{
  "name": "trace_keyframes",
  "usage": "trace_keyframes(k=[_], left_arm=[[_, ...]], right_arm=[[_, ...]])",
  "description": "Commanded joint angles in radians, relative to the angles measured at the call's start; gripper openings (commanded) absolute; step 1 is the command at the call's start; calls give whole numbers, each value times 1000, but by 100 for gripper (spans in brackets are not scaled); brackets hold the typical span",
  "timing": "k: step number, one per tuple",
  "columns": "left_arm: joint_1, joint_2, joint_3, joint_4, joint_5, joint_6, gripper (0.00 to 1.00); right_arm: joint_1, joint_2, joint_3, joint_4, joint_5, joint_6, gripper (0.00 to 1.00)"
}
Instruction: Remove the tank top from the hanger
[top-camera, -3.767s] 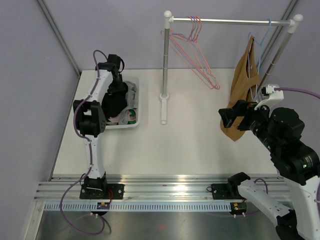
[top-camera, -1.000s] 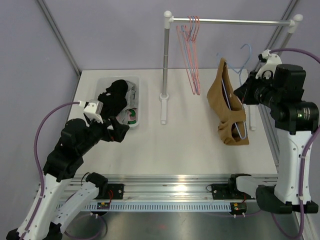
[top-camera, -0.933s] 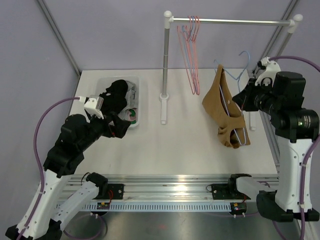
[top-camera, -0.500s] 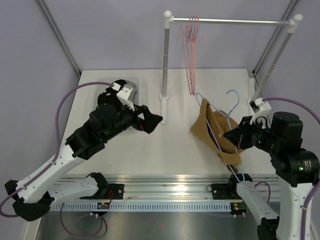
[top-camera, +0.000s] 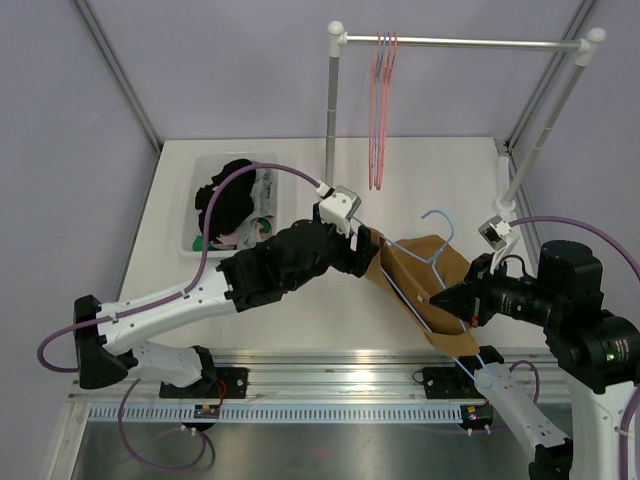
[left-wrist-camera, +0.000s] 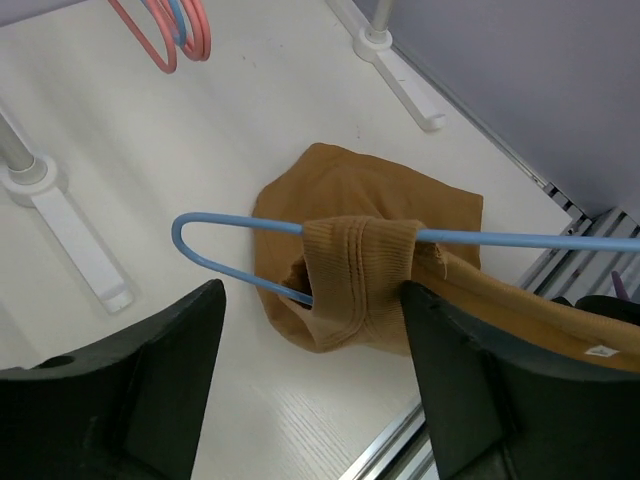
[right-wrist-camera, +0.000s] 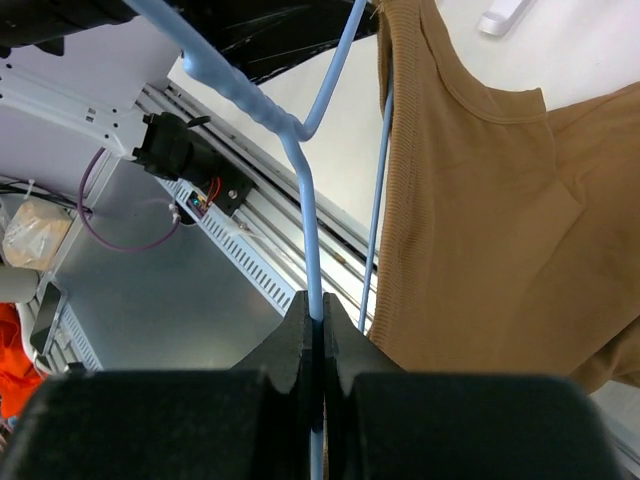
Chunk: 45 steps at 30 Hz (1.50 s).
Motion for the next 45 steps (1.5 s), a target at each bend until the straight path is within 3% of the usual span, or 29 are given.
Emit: trace_keyframes(k=[1,5,6,8,11,13,16,20,22,26,31,34,36,40,41,45], left_arm=[[-8,4,37,102,-60,-9,71],[-8,21,25,140,-45,11,58],[-8,28,34,139,-46,15,47],[-8,50,45,130,-50,20,37],[-8,71,63,111,-59,25,10],[-8,71,63,102,-74,20,0],[-8,51,45,88,-117,14,0],[-7,2,23,-12,-276,-37,0],[9,-36,15,-77,-391,-104,0],[102,-146,-49,-223,-445,-251,0],[291,-263,-136,-269,-324,-296,0],[309,-295,-165,-220,-225,-241,0],[309,-308,-184,-182,-84,-212,0],[306,-305,-215,-104,189,-178,0],[294,-318,-247,-87,279,-175,0],[193,-390,-359,19,380,-183,0]], right_arm=[[17,4,36,40,-63,2,0],[20,6,27,57,-92,3,0],[23,6,25,59,-94,3,0],[26,7,33,62,-94,0,0],[32,16,47,65,-91,-6,0],[40,24,53,60,-71,-9,0],[54,36,54,59,-47,-18,0],[92,58,18,48,9,-35,0],[112,67,11,45,4,-49,0],[196,104,34,31,7,-72,0],[282,125,68,43,-91,-142,0],[285,116,83,103,-124,-159,0],[285,84,50,175,-183,-168,0],[285,-20,-61,518,-241,-81,0],[285,-37,-103,572,-218,-63,0],[285,-105,-214,910,-1,78,0]])
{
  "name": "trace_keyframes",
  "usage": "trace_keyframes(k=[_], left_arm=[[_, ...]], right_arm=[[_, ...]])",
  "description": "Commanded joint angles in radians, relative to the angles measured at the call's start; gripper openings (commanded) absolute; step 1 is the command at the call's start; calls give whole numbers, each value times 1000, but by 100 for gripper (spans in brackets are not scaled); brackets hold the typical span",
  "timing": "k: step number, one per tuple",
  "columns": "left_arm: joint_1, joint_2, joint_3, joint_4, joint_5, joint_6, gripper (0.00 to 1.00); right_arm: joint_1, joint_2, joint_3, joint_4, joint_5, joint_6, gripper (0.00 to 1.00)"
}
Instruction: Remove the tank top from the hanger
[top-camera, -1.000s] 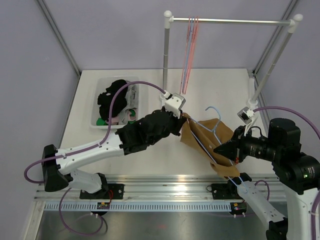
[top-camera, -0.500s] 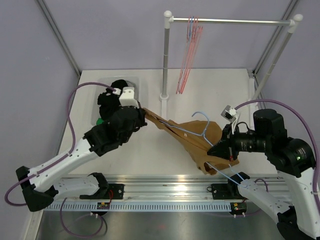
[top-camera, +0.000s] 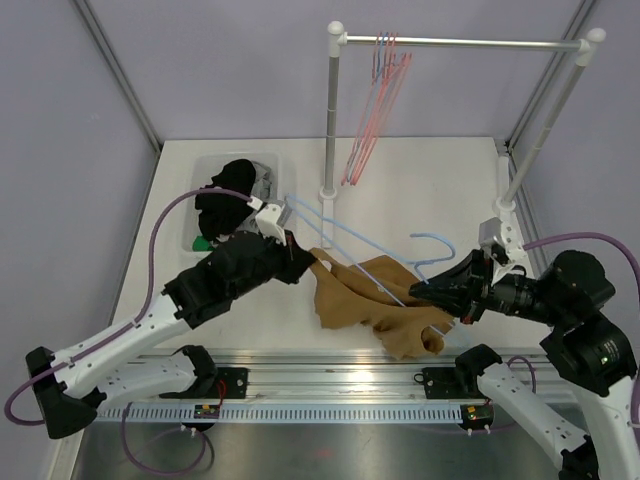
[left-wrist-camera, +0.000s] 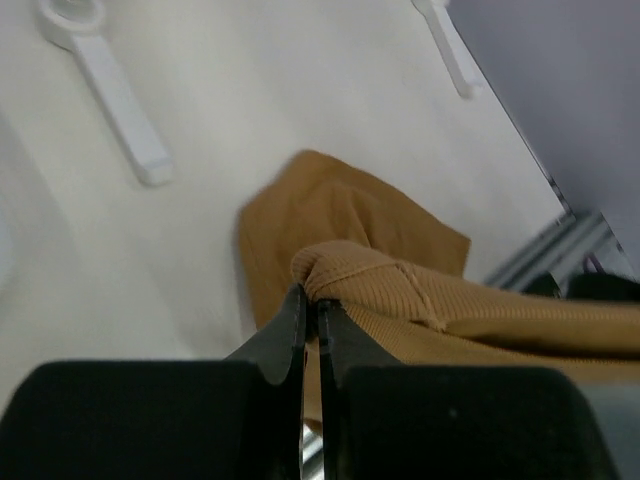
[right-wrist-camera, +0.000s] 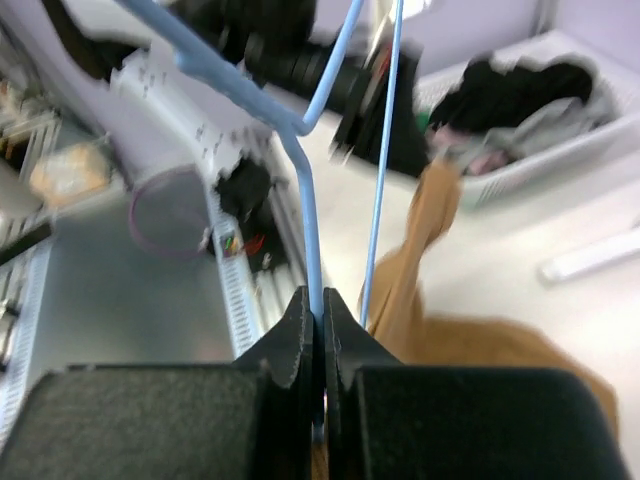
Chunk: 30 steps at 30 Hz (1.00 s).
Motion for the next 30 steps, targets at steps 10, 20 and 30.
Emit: trace_keyframes(k=[10,20,30], left_arm=[[-337,-50,-255,294,26,17,0],[-201,45,-1,-314,-533,-187,4],[-39,28,90,-323,-331,-56,39]], right_arm=[[9,-165,-425,1122,628,335,0],[11,73,132,-5,1007,255,0],[11,309,337,-250,1103,197,0]])
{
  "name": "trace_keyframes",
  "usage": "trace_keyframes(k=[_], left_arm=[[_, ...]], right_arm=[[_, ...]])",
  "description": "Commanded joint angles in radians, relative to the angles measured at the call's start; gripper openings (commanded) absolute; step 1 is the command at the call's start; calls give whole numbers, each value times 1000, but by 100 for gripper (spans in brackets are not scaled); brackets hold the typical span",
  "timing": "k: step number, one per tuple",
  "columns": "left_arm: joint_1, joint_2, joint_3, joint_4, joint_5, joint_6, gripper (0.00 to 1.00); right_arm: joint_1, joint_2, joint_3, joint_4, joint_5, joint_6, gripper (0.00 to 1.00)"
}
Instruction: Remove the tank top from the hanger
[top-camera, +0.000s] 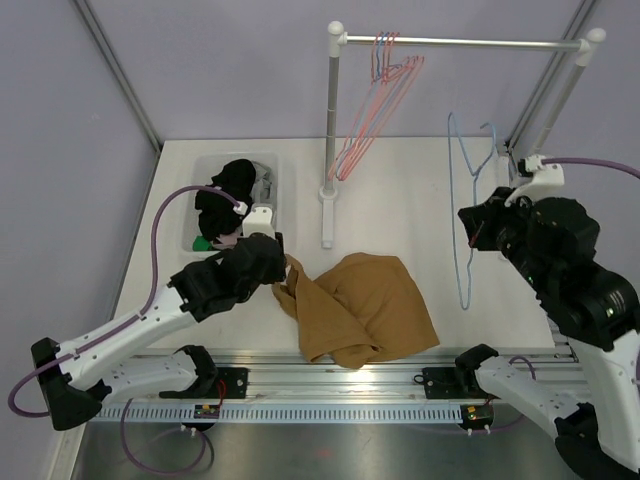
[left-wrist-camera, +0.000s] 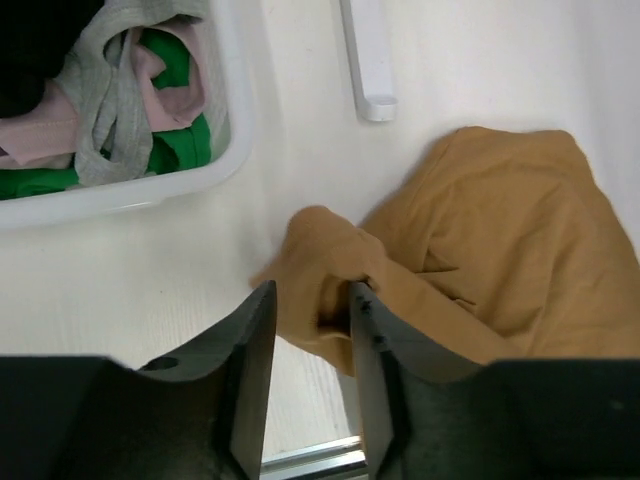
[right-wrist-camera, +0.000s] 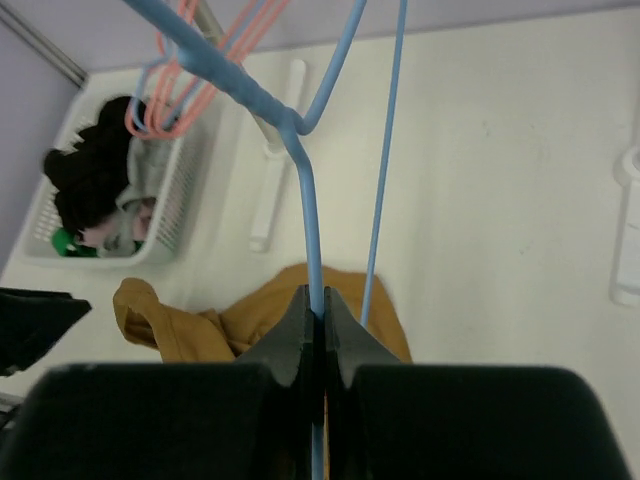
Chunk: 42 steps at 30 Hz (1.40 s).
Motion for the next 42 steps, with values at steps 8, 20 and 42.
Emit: trace_keyframes(k=[8,20,42], left_arm=[[-28,-141,73,-53,232,95,82],[-75,-434,8,-183,270,164,99],[-75,-581,-70,-123,278,161,99]], right_arm=[[-31,445,407,-25,72,-101,0],[-140,856,819,22,44,-132,0],[-60,1244,1139,-33,0,-26,0]])
